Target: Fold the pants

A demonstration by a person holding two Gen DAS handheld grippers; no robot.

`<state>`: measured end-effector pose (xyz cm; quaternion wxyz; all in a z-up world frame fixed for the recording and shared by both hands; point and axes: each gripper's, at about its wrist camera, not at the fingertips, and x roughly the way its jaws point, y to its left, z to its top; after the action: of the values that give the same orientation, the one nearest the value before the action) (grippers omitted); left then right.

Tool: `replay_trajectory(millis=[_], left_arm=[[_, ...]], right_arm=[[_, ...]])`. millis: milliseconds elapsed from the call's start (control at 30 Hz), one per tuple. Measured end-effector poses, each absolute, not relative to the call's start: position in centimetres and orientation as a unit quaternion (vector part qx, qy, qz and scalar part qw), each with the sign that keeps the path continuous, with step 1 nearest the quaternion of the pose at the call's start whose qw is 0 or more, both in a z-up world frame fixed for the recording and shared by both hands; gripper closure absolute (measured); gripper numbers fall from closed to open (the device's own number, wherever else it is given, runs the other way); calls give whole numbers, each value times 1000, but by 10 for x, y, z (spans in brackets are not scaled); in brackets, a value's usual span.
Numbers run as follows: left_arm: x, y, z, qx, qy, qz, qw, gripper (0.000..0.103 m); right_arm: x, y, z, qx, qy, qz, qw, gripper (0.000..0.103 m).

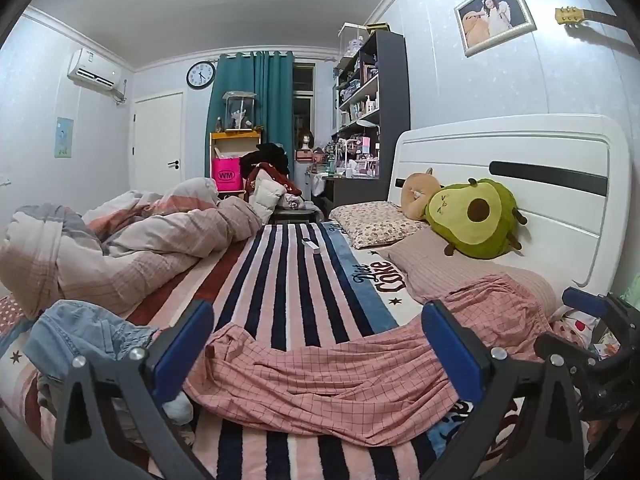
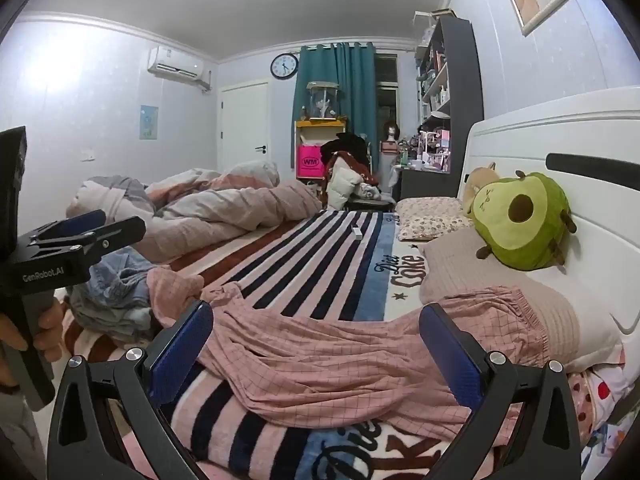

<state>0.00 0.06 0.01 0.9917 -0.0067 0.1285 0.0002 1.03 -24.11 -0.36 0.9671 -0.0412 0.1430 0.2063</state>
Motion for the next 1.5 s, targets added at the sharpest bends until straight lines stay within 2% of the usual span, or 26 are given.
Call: replay_trajectory(millis=[1500], left_arm=[[7,7,-13,-6,135,5,991,1]], right_arm=[[20,-240,-9,4,166,200,966,0]])
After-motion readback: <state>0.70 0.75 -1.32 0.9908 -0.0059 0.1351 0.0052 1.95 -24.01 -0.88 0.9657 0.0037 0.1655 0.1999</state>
